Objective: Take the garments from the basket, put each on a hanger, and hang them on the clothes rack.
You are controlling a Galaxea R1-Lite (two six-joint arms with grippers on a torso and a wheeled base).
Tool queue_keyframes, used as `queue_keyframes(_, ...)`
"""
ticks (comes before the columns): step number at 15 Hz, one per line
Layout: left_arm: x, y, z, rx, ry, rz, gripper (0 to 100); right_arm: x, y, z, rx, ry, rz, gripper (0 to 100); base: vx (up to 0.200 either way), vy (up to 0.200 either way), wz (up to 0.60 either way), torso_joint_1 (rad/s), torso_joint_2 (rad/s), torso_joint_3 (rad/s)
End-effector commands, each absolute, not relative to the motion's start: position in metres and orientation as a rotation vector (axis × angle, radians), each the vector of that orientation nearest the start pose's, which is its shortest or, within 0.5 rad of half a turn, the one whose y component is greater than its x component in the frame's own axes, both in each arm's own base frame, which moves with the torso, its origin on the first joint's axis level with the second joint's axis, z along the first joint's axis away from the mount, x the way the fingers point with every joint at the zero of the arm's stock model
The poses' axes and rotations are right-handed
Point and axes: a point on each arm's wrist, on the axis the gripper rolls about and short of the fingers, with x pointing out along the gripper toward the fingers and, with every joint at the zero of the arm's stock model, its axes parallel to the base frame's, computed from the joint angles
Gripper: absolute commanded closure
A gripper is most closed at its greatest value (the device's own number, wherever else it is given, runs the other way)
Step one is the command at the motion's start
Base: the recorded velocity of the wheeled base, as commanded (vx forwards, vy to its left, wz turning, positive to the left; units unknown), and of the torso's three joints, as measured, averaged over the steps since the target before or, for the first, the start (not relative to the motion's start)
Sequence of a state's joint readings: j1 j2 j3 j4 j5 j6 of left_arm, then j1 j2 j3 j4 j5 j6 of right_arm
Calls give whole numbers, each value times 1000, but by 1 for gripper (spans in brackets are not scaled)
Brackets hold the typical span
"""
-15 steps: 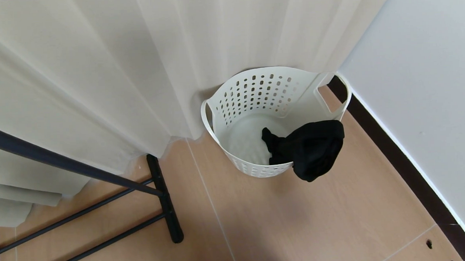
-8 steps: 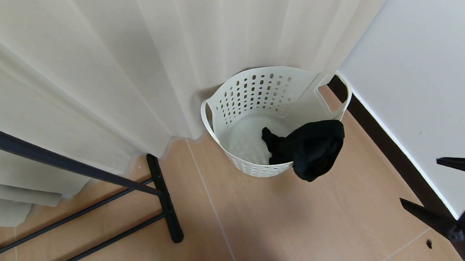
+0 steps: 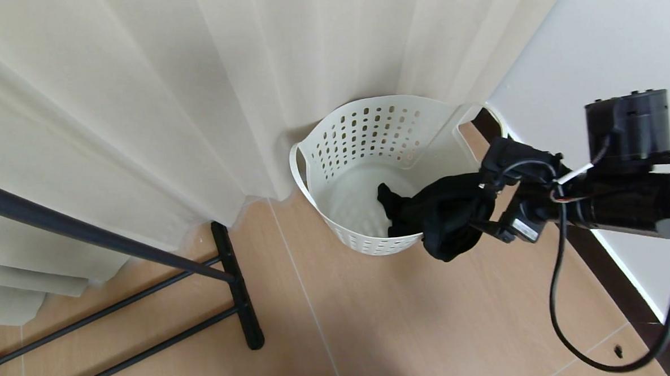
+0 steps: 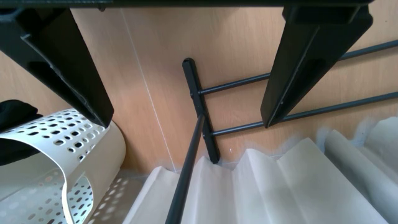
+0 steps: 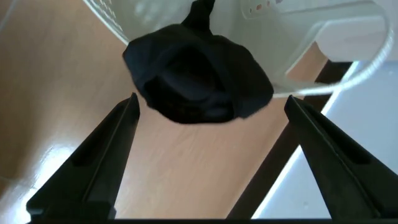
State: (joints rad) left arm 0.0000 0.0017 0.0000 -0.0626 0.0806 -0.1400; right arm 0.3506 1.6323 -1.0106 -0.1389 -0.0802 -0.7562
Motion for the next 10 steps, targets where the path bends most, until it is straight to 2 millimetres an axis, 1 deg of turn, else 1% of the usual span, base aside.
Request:
queue_keyframes(1,-23,2,82,-142,-67,77,0,316,115,182,-861,412,458,0,0,0,0,0,0,0)
queue_keyframes(2,-23,2,82,-142,-67,77,0,321,117,176,-856,406,453,0,0,0,0,0,0,0)
queue_keyframes(3,-23,2,82,-142,-67,75,0,330,118,161,-841,381,438,0,0,0,0,0,0,0)
queue_keyframes(4,-23,2,82,-142,-67,75,0,338,117,148,-785,363,406,0,0,0,0,0,0,0)
queue_keyframes(5,-23,2,82,-143,-65,77,0,344,116,140,-772,362,393,0,0,0,0,0,0,0)
queue_keyframes(6,-23,2,82,-142,-67,74,0,351,108,139,-763,345,360,0,0,0,0,0,0,0)
queue_keyframes(7,-23,2,82,-142,-67,75,0,353,103,140,-760,345,345,0,0,0,0,0,0,0)
queue_keyframes(10,-23,2,82,-142,-67,75,0,365,95,145,-758,336,281,0,0,0,0,0,0,0)
